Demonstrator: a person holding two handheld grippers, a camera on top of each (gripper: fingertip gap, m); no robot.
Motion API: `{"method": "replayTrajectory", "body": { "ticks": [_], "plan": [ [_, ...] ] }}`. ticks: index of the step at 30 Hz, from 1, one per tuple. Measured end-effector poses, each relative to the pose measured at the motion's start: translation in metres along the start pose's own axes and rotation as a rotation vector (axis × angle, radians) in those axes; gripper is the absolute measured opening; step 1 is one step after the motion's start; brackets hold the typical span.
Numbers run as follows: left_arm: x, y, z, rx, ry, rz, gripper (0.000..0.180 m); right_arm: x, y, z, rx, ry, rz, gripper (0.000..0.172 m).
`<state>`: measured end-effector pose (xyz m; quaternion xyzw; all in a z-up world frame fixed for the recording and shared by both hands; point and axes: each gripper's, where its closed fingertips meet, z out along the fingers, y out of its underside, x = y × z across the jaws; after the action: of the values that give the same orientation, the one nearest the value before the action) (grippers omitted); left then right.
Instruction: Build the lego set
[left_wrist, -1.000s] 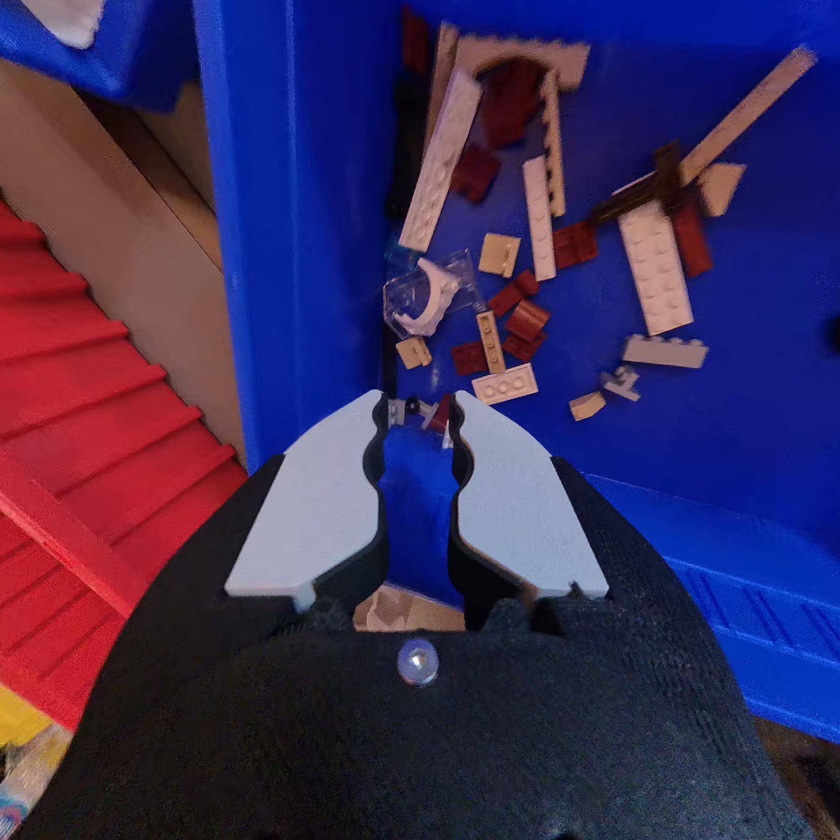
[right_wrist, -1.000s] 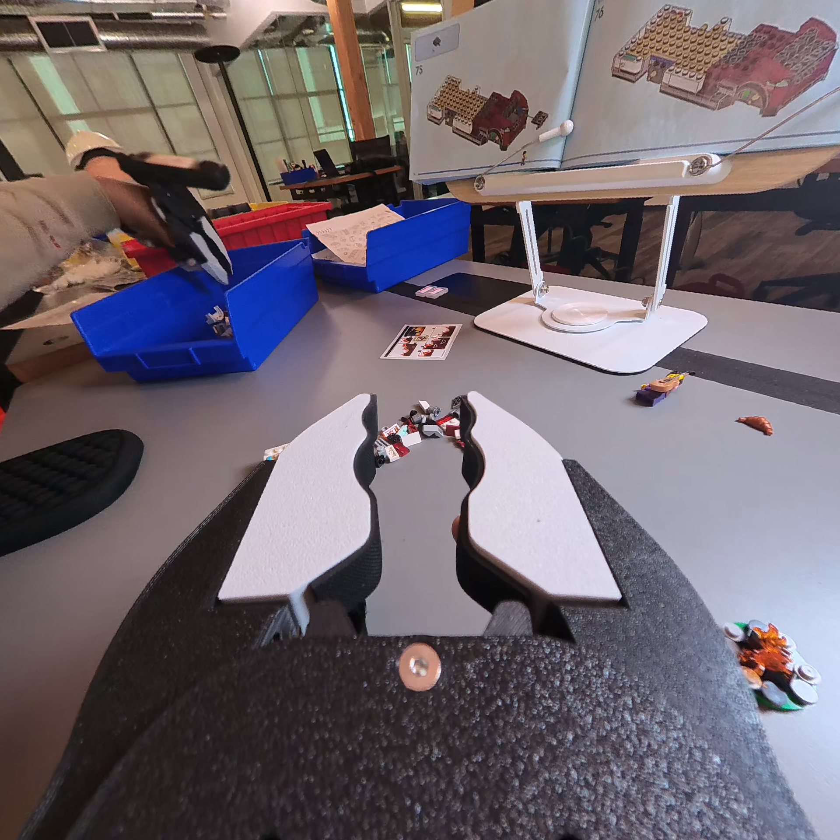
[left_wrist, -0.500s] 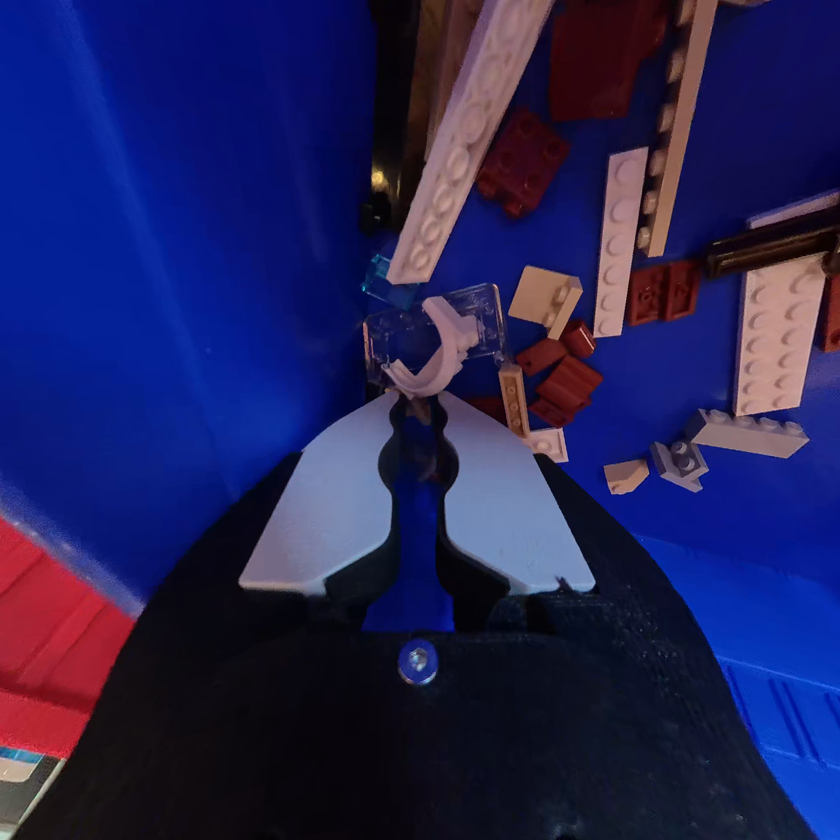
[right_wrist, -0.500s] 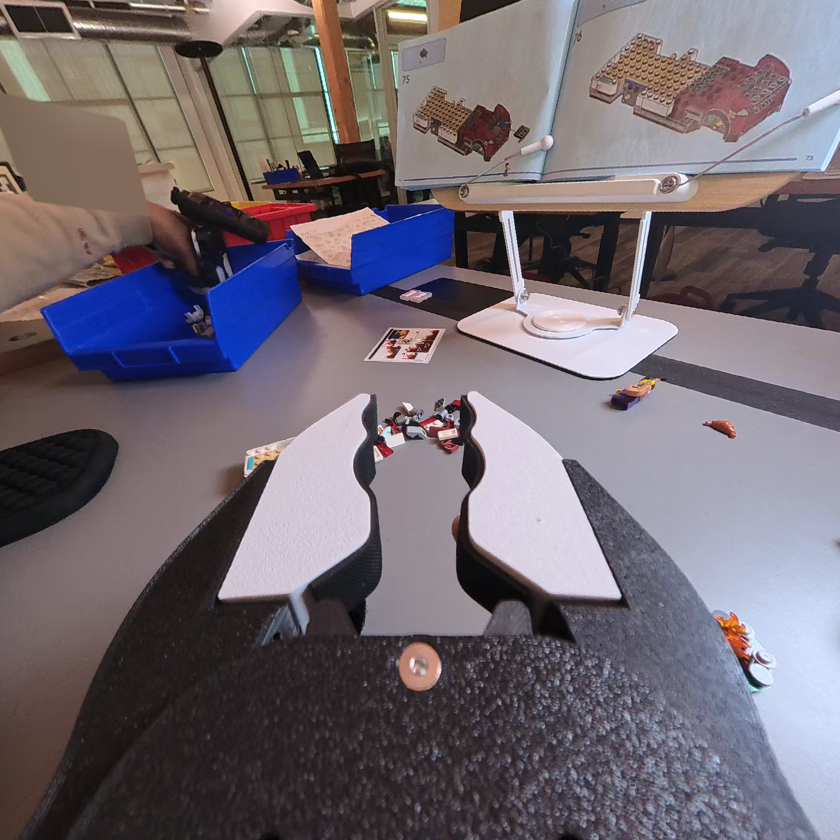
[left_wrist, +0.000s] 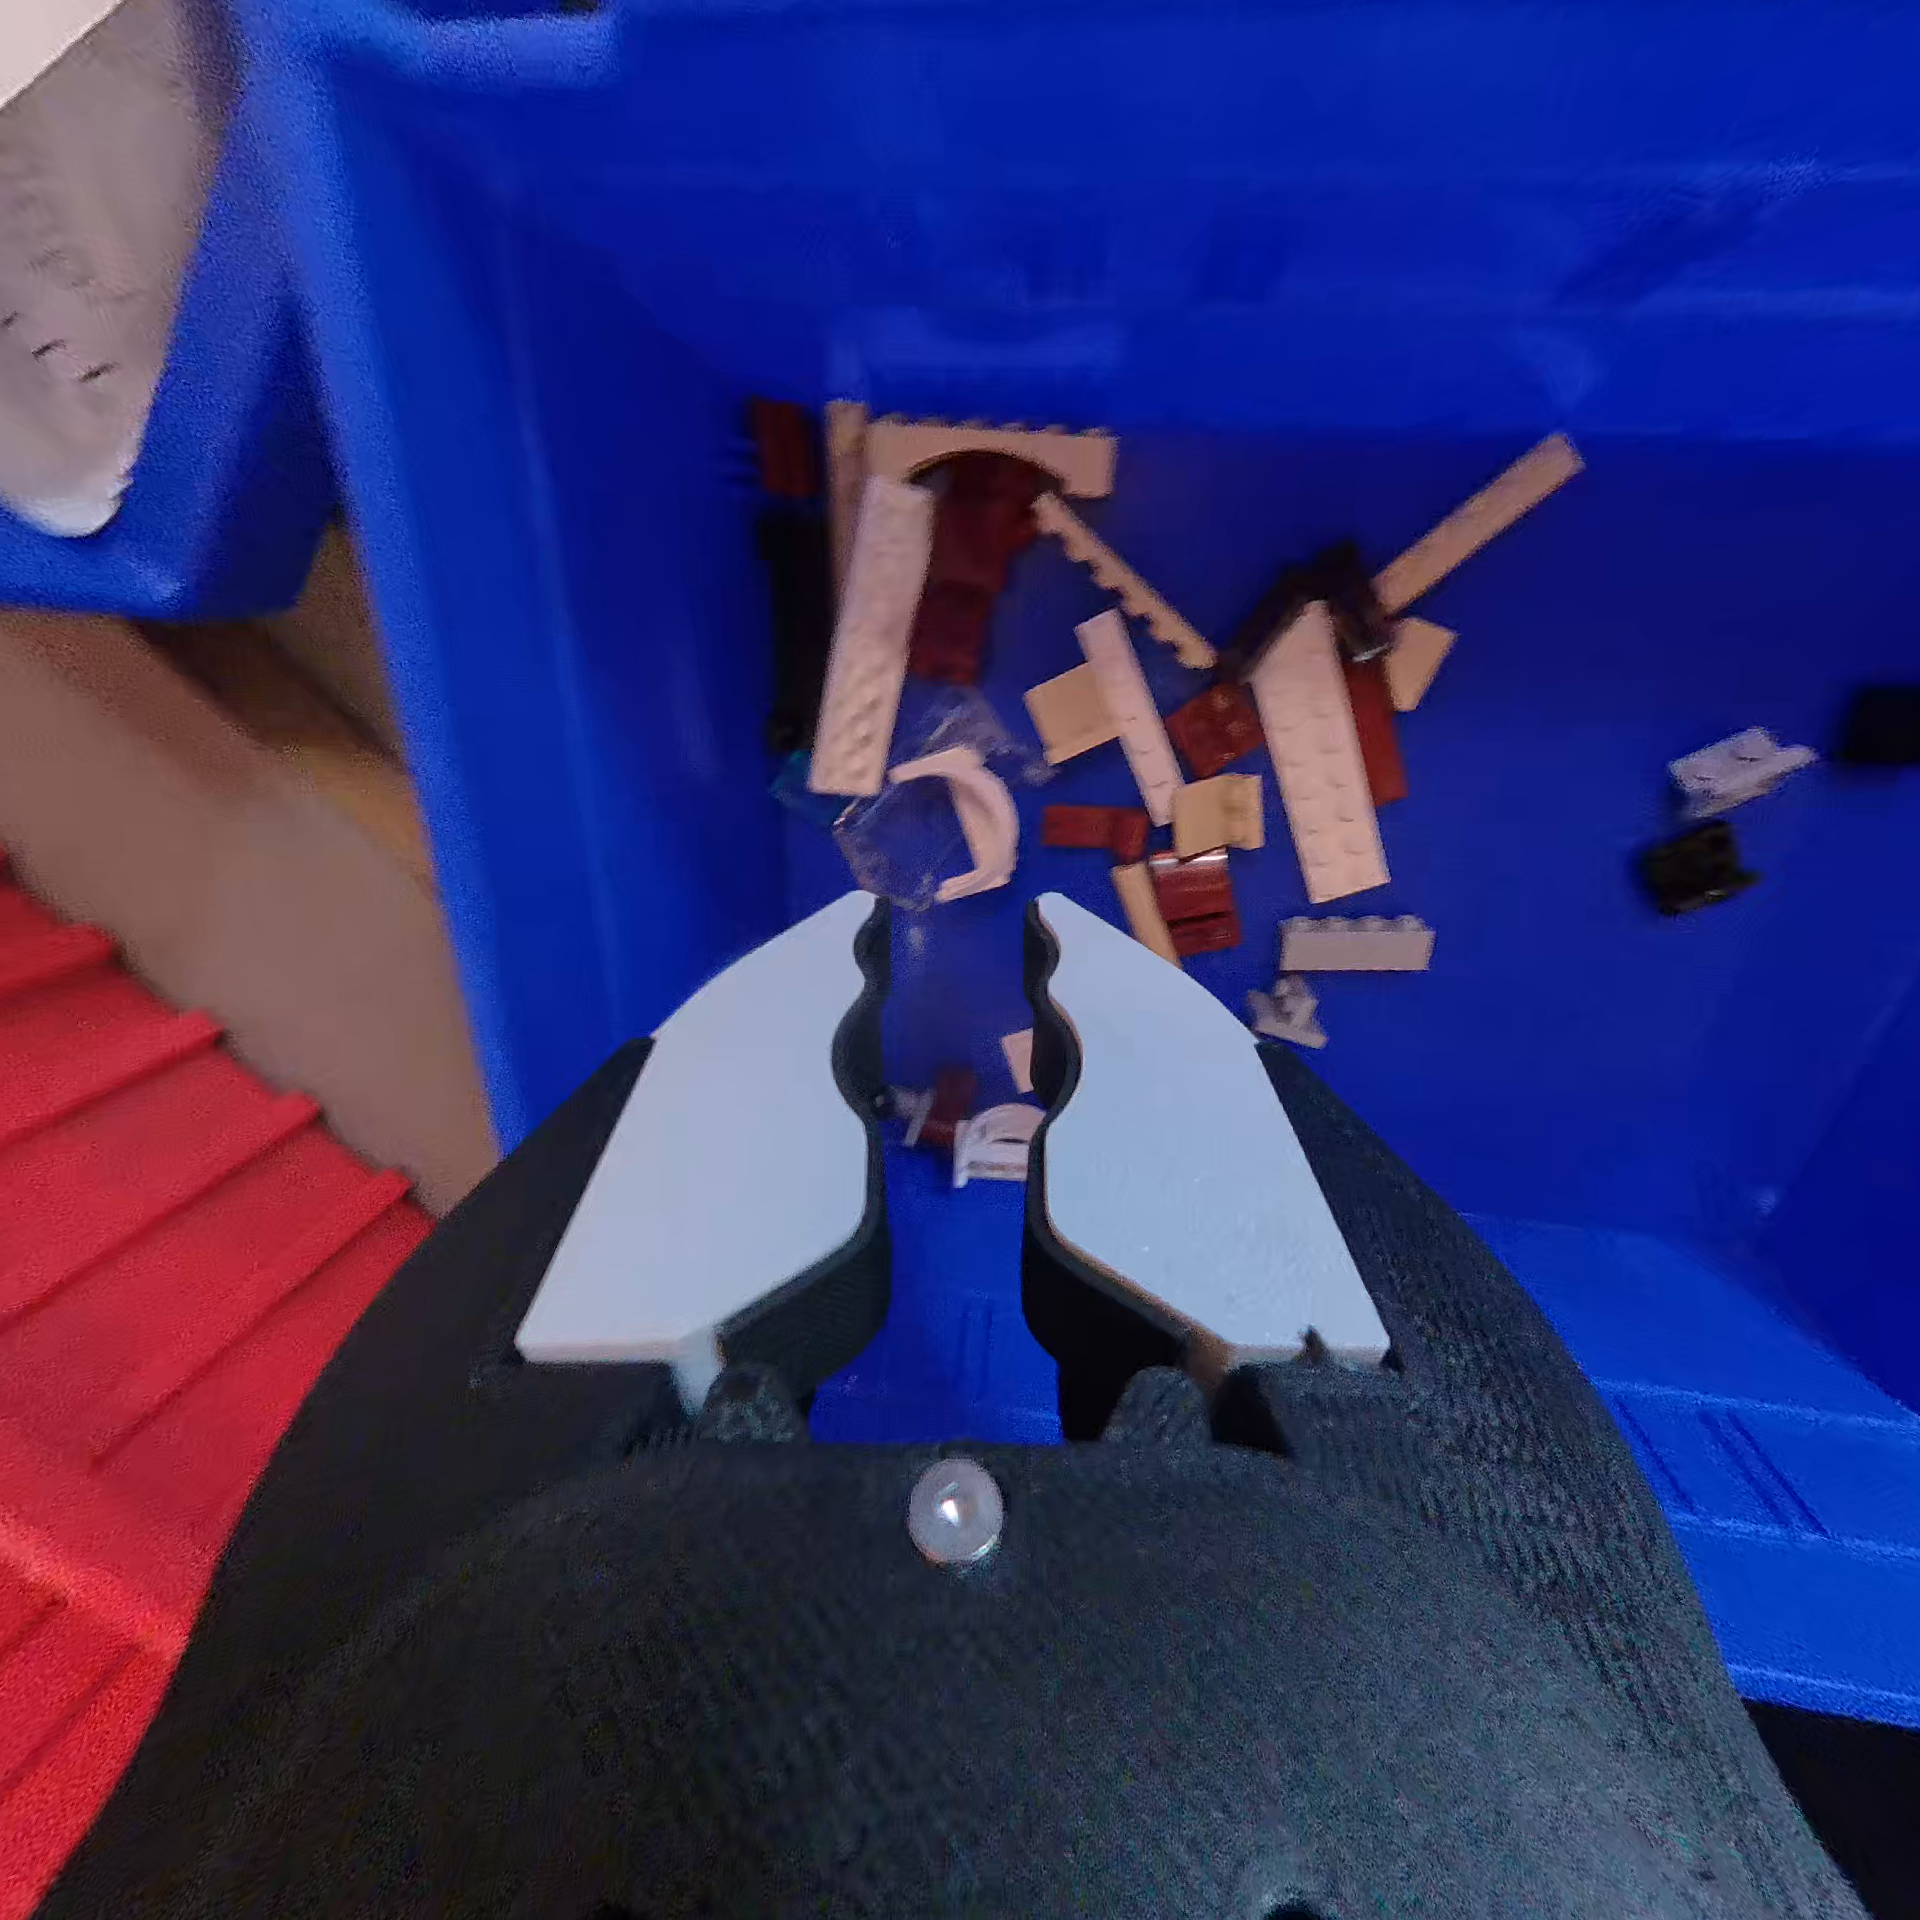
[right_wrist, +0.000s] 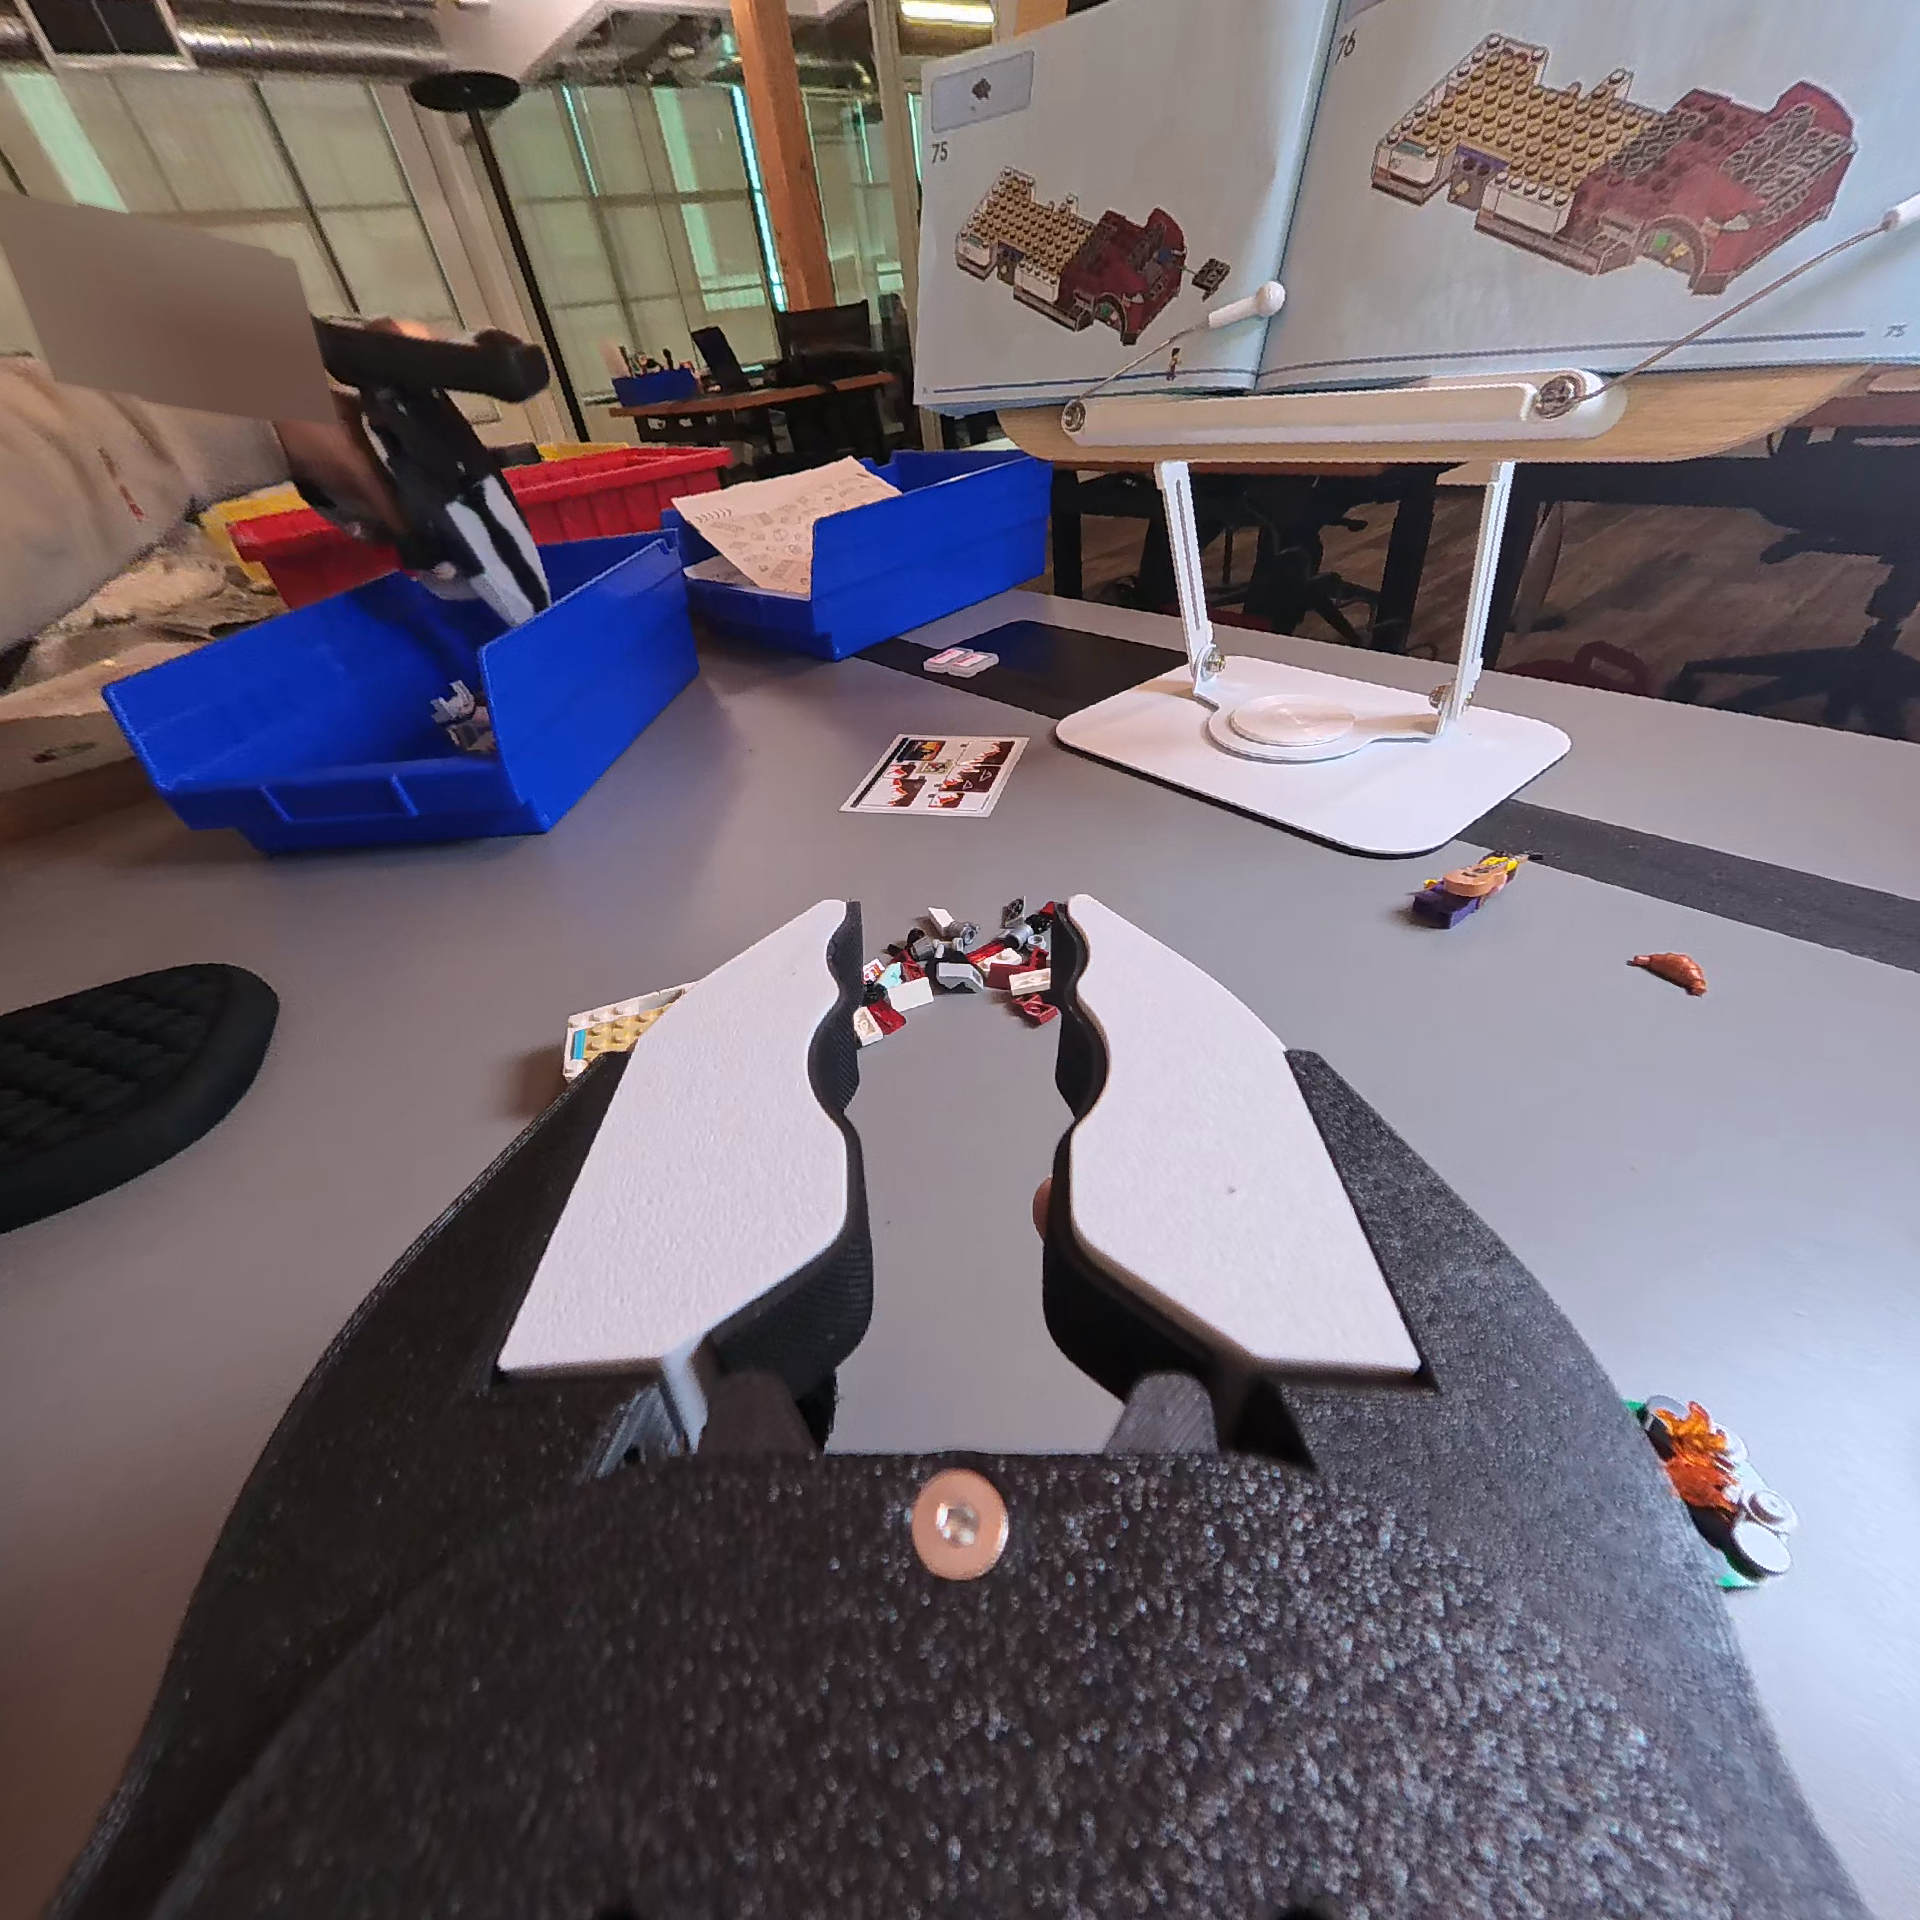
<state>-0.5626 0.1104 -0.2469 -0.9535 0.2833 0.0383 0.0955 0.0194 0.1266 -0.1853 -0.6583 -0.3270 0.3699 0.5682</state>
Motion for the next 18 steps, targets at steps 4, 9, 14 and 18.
{"method": "replayTrajectory", "body": {
  "ticks": [4,9,14,18],
  "plan": [
    [-0.016,0.012,0.008,-0.068,-0.057,-0.127,0.031,-0.001,0.001,0.0,-0.001,-0.005,0.003,0.035],
    [-0.015,0.008,0.032,-0.054,-0.032,-0.258,0.034,-0.001,0.001,0.0,-0.003,-0.004,0.0,0.035],
    [-0.003,0.006,0.05,-0.052,0.084,-0.285,0.041,0.0,0.002,0.0,-0.009,-0.004,0.005,0.035],
    [0.016,0.011,0.047,-0.051,0.173,-0.211,0.02,-0.001,0.002,0.0,-0.009,-0.004,0.002,0.035]
  ]
}}
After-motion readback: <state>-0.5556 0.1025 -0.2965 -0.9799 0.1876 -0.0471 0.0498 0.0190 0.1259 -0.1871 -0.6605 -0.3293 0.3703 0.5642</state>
